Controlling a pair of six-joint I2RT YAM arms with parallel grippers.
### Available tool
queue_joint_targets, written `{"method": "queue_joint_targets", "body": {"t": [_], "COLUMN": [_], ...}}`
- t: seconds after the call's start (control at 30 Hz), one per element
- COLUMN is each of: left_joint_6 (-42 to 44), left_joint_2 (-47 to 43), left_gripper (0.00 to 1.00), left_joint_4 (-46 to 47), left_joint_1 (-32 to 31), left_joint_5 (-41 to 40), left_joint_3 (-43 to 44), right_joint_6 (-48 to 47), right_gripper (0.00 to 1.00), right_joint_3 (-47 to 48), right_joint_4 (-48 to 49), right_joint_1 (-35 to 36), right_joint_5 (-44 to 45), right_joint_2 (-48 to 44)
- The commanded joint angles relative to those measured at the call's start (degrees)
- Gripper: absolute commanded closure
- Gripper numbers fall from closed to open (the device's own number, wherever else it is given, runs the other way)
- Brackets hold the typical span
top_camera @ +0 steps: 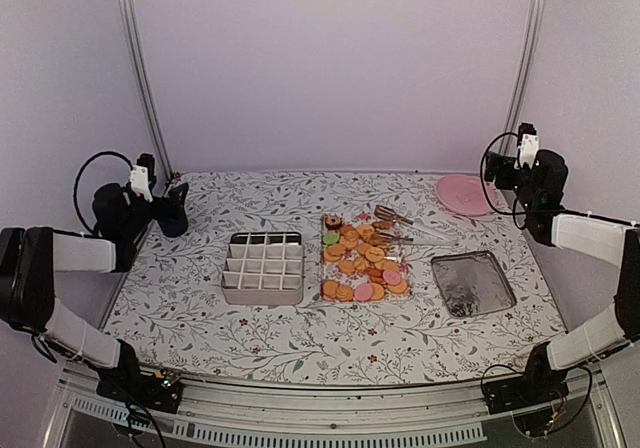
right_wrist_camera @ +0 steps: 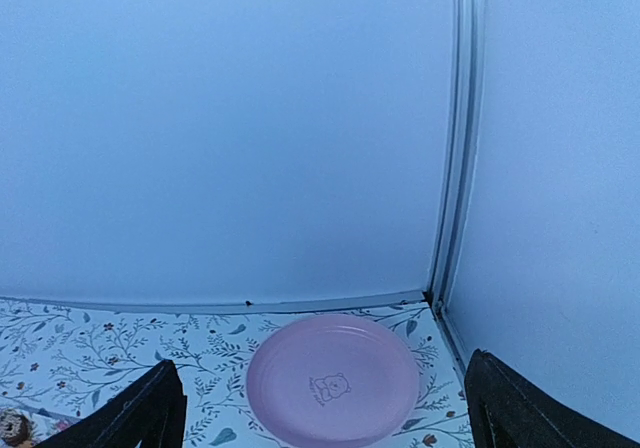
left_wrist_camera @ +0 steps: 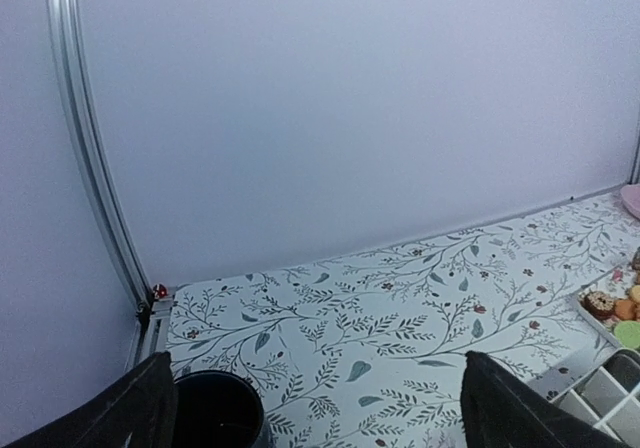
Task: Pack the cookies
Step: Pick up the clamp from the center of the board.
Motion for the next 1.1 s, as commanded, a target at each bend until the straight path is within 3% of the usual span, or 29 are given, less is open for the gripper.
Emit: {"method": "queue_joint_targets", "body": {"t": [0.0,0.13,0.23,0.37,0.67,0.77,1.07], "left_joint_6": [1.13,5.84,8.56,9.32,11.89,14.28,19.44], "left_joint_2": [1.43,1.79,3.63,4.9,3.9,3.97,4.8], "left_gripper": [0.0,0.01,0.01,0.0,0.01,0.01,0.01], "left_joint_4": [-34.6,-51.15,-62.7,-72.71,-76.2,-76.42,-80.9], "left_joint_1": [-0.16,-1.98,-2.41,-1.57,-1.44,-3.04,-10.35], "left_joint_5": [2.92,3.63,4.01,3.2,6.61,5.06,4.91], "left_joint_3": [16.8,27.53,34.92,41.02,42.02,41.77,42.26], "right_joint_6": [6.73,4.07,-0.37,-5.32,-7.86,-10.51,-11.61], "right_gripper": [0.01,0.01,0.01,0.01,0.12,0.21,0.34], "right_joint_3": [10.33,17.59,23.59,24.55,26.13,28.18,33.86], "right_joint_4": [-23.02,-31.2,-39.37,-42.1,-44.43,-47.98,-50.0], "right_joint_1": [-0.04,0.08,1.89,7.11,10.88,12.04,12.09], "right_joint_5": [-13.92,-31.58,-33.62,-30.97,-29.2,-24.37,-21.13], "right_joint_2": [2.29,7.78,13.04,14.67,18.92,23.05,31.43]}}
